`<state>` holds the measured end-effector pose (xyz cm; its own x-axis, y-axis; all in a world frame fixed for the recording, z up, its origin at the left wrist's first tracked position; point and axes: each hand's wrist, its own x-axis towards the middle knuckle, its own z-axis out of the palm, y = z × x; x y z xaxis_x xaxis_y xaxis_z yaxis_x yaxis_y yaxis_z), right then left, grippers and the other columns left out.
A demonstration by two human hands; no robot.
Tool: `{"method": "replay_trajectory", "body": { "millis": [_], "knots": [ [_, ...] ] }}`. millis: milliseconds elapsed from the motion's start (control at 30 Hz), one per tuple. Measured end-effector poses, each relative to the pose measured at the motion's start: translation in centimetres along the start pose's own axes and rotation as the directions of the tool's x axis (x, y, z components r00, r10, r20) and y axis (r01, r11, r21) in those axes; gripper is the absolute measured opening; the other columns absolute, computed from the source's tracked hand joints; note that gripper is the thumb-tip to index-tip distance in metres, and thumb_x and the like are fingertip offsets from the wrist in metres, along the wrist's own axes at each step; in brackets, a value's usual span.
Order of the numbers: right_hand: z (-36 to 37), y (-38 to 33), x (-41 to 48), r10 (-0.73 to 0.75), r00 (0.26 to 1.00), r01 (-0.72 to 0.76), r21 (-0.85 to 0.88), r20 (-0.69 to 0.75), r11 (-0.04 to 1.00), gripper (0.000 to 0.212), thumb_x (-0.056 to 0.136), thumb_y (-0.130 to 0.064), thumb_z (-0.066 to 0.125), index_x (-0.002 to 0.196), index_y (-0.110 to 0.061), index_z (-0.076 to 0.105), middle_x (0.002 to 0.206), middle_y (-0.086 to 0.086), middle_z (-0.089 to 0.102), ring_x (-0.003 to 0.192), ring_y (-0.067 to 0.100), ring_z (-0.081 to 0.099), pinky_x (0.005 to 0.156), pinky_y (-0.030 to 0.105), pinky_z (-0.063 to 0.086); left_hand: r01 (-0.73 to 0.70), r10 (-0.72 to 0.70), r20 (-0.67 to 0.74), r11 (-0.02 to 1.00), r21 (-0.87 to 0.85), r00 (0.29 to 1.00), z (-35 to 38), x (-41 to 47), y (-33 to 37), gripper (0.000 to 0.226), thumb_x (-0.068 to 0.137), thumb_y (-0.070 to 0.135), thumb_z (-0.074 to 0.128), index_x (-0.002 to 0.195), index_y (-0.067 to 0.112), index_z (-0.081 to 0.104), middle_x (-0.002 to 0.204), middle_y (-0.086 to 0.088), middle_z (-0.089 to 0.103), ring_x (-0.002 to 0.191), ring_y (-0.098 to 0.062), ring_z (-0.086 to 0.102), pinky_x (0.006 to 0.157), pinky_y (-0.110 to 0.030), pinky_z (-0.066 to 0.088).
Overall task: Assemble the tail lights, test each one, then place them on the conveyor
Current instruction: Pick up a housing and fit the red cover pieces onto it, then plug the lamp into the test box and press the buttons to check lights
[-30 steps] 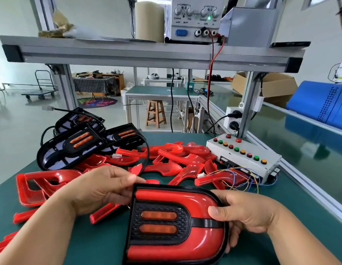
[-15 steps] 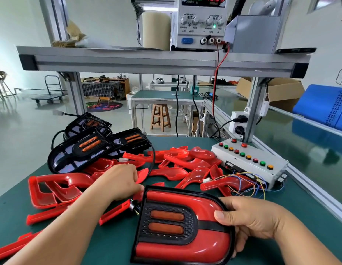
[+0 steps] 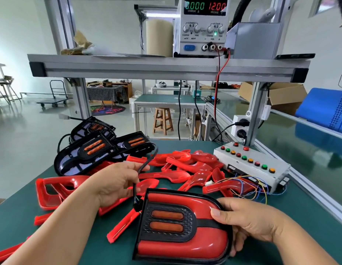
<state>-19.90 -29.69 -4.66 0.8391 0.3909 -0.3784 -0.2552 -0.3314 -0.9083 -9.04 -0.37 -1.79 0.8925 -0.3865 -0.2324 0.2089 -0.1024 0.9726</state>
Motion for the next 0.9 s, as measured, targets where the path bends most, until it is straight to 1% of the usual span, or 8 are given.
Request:
{"method": "replay_trajectory", "body": {
  "millis": [100,200,333,533,633,733,800,900],
  "knots": [
    [0.2,-0.4,0.1,0.024,0.995,-0.031,-0.073,-0.096,0.997,0.066,0.077,-0.062,0.066,0.123,-0.017,0.051,0.087,0.012,0.073,0.058,0.018,0.069,0.046,0.021,0.051,-0.053,0.04,-0.091,0.987,-0.154,0.995,0.7,0.3,0.0,0.009,0.092,0.016,0.06,0.091,0.011,0.067,0.067,0.002,0.057,0.055,-0.009,0.055,0.052,-0.025,0.05],
    [0.7,-1.2,0.3,0.042,0.967,-0.096,-0.209,-0.25,0.973,0.049,0.082,-0.062,0.06,0.111,-0.023,0.059,0.086,0.004,0.075,0.06,0.021,0.07,0.047,0.023,0.051,-0.229,0.237,-0.182,0.971,0.066,0.954,1.1,1.2,-0.7,0.02,0.098,0.017,0.054,0.083,0.012,0.066,0.065,0.003,0.055,0.054,-0.006,0.051,0.053,-0.019,0.047],
    [1.1,-3.0,0.8,-0.213,0.83,-0.246,-0.681,-0.516,0.69,0.05,0.082,-0.071,0.051,0.083,-0.024,0.069,0.072,-0.004,0.069,0.063,0.005,0.064,0.059,0.024,0.048,-0.406,0.459,-0.17,0.872,0.272,0.872,0.4,1.5,-1.3,0.021,0.094,0.018,0.061,0.081,0.028,0.074,0.075,0.001,0.067,0.07,-0.007,0.058,0.072,-0.023,0.049],
    [0.8,-9.4,5.6,-0.231,0.731,0.121,-0.211,-0.642,0.97,0.04,0.1,-0.035,0.051,0.074,-0.01,0.069,0.056,-0.001,0.056,0.038,0.01,0.046,0.038,0.019,0.035,-0.585,0.645,-0.003,0.696,0.416,0.764,0.1,1.1,-1.8,0.026,0.091,0.014,0.065,0.091,0.038,0.075,0.092,0.011,0.074,0.09,-0.005,0.068,0.085,-0.019,0.05],
    [1.7,-12.7,9.5,-0.074,0.791,0.133,0.053,-0.608,0.99,0.049,0.1,-0.047,0.046,0.079,-0.008,0.067,0.052,-0.002,0.046,0.035,0.007,0.033,0.036,0.018,0.021,-0.66,0.759,0.128,0.454,0.599,0.638,0.4,1.1,-1.8,0.018,0.09,0.016,0.066,0.093,0.032,0.076,0.091,0.026,0.068,0.09,0.004,0.061,0.081,-0.01,0.043],
    [2.6,-14.7,12.2,-0.036,0.84,0.107,0.1,-0.541,0.989,0.053,0.096,-0.055,0.048,0.076,-0.01,0.067,0.051,-0.003,0.039,0.036,0.008,0.024,0.038,0.017,0.016,-0.677,0.792,0.229,0.288,0.678,0.566,0.6,1.2,-1.5,0.018,0.089,0.03,0.06,0.086,0.019,0.073,0.083,0.013,0.068,0.083,-0.001,0.057,0.078,-0.018,0.043],
    [3.0,-15.4,13.1,-0.096,0.825,0.129,0.02,-0.556,0.991,0.041,0.097,-0.042,0.054,0.071,-0.012,0.063,0.06,0.0,0.036,0.043,0.011,0.023,0.041,0.021,0.016,-0.679,0.794,0.23,0.285,0.677,0.563,0.5,1.4,-1.6,0.018,0.089,0.031,0.06,0.086,0.02,0.073,0.08,0.009,0.067,0.082,-0.003,0.057,0.079,-0.021,0.044],
    [3.3,-15.9,13.3,-0.235,0.718,0.273,-0.046,-0.655,0.961,0.036,0.097,-0.029,0.054,0.064,-0.016,0.056,0.064,-0.001,0.036,0.05,0.012,0.028,0.044,0.022,0.02,-0.607,0.731,0.081,0.495,0.622,0.678,0.0,1.7,-1.9,0.018,0.095,0.031,0.058,0.103,0.029,0.075,0.093,0.02,0.068,0.094,0.006,0.06,0.084,-0.011,0.043]
  ]
}}
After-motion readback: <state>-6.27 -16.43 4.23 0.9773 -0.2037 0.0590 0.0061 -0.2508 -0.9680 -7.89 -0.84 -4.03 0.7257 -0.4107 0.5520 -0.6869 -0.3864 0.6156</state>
